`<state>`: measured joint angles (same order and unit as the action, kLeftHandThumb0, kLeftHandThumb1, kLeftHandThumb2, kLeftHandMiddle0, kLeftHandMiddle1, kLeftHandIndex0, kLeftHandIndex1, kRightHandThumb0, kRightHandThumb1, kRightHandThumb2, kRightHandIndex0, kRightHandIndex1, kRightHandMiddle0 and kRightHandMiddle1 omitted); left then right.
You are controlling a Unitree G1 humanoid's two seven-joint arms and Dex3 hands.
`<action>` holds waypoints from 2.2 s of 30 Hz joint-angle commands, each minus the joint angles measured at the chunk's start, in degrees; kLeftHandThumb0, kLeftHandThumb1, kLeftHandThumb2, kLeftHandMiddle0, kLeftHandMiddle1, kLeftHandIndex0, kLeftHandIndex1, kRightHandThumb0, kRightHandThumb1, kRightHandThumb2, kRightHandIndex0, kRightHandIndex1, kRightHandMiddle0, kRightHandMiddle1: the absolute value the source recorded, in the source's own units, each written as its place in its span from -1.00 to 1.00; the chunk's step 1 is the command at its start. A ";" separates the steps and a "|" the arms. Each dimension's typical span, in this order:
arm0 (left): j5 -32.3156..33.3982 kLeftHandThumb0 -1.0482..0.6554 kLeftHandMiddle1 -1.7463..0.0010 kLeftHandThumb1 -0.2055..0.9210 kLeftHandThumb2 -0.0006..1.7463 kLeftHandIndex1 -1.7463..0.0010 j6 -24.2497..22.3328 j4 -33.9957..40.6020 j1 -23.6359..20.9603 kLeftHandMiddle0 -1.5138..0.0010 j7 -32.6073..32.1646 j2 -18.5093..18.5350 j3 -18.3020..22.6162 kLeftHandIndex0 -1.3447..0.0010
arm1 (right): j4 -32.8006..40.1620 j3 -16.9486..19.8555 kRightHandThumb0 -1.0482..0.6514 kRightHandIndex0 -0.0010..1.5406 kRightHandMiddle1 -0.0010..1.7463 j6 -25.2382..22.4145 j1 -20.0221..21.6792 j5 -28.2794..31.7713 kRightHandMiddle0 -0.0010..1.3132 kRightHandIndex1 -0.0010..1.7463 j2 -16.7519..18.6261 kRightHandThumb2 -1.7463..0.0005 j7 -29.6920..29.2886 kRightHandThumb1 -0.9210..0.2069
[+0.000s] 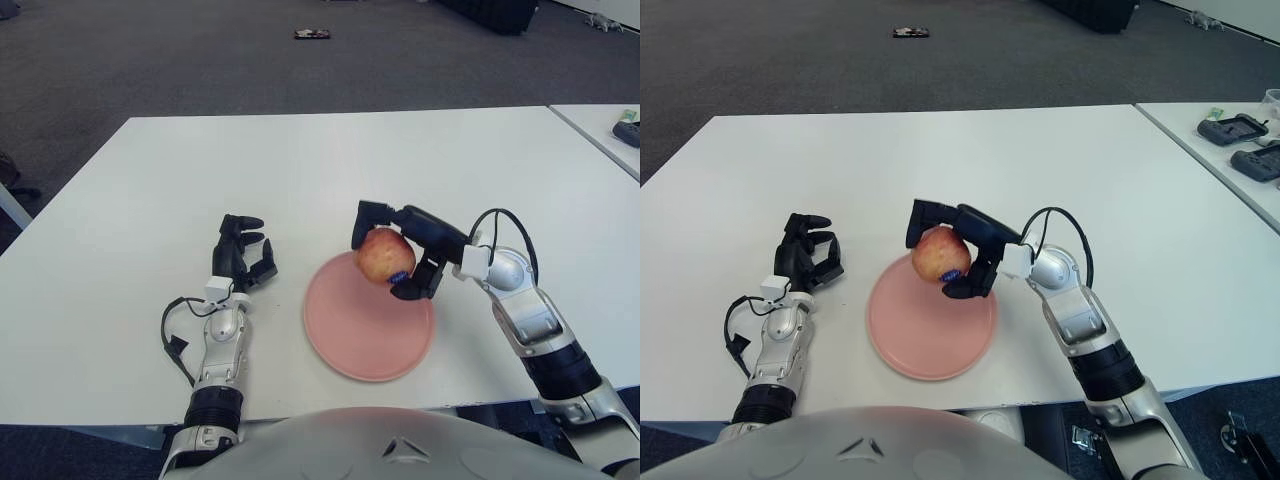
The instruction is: Put the apple into the plate.
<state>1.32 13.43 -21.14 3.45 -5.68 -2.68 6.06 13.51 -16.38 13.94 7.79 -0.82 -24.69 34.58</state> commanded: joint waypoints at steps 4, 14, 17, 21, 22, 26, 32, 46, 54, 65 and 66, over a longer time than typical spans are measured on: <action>-0.72 0.22 -0.96 0.34 0.20 -1.00 -2.52 -1.37 2.83 0.41 -0.67 -0.20 -0.29 0.65 | 0.99 -2.85 0.23 0.17 1.00 0.98 -0.08 -4.05 -0.03 0.87 -1.86 -0.91 2.60 0.67; -0.46 0.22 -0.98 0.35 0.20 -1.00 -2.96 -0.63 3.00 0.42 -0.37 -0.36 -0.37 0.67 | 0.30 -5.51 0.23 0.15 1.00 -1.71 -0.75 -11.94 -0.06 0.87 -1.72 -0.87 1.61 0.62; -0.37 0.22 -0.97 0.36 0.19 -1.00 -3.20 -0.48 3.04 0.42 -0.35 -0.37 -0.35 0.67 | 0.07 -6.15 0.23 0.13 1.00 -1.98 -0.57 -14.31 -0.08 0.87 -1.79 -0.86 1.35 0.60; -0.42 0.22 -0.98 0.37 0.19 -1.00 -2.75 -0.55 3.07 0.42 -0.34 -0.40 -0.38 0.68 | 0.02 -7.09 0.23 0.06 1.00 -1.96 0.05 -18.31 -0.13 0.95 -2.56 -0.83 1.51 0.52; -0.40 0.22 -0.98 0.37 0.19 -1.00 -2.89 -0.48 3.06 0.43 -0.22 -0.34 -0.40 0.68 | -0.11 -7.26 0.23 0.06 0.99 -1.91 0.04 -19.29 -0.12 0.96 -2.62 -0.84 1.32 0.53; -0.26 0.22 -0.98 0.37 0.19 -1.00 -3.04 -0.32 3.24 0.43 0.04 -0.26 -0.41 0.68 | -0.54 -7.58 0.23 -0.05 0.79 -0.73 -0.58 -23.10 -0.10 0.99 -3.20 -0.65 -0.21 0.34; -0.43 0.22 -0.98 0.38 0.18 -1.00 -3.37 0.03 3.36 0.43 -0.36 -0.33 -0.42 0.69 | -1.66 -7.94 0.02 -0.62 0.79 1.81 -0.31 -26.20 -0.33 0.98 -3.75 -0.05 -1.64 -0.36; -0.67 0.22 -0.96 0.38 0.17 -1.00 -4.05 0.09 3.15 0.42 -0.75 -0.39 -0.35 0.68 | -2.15 -7.89 -0.57 -1.00 -0.38 4.97 0.92 -30.56 -1.00 -0.80 -3.97 0.07 -3.96 -0.28; -0.37 0.22 -0.95 0.35 0.19 -1.00 -3.85 -0.22 2.90 0.39 -0.92 -0.65 -0.12 0.67 | -2.20 -6.51 -0.71 -1.00 -0.93 7.30 -0.24 -31.40 -1.00 -0.99 -3.24 0.36 -8.85 -0.59; 0.00 0.22 -0.99 0.33 0.22 -1.00 -2.71 -0.70 2.83 0.41 0.08 -0.56 -0.18 0.66 | -3.82 -5.47 -0.90 -1.00 -1.00 9.27 -1.24 -28.02 -1.00 -1.00 -1.47 0.65 -13.24 -0.88; -0.01 0.22 -0.99 0.33 0.22 -1.00 -2.64 -0.75 2.82 0.42 0.12 -0.53 -0.20 0.66 | -3.65 -5.29 -0.93 -1.00 -1.00 9.24 -1.15 -27.44 -1.00 -1.00 -1.43 0.69 -13.00 -0.92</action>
<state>1.12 12.01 -19.38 4.61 -6.00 -3.26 5.89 10.16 -22.89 22.95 6.48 -29.91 -26.15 21.83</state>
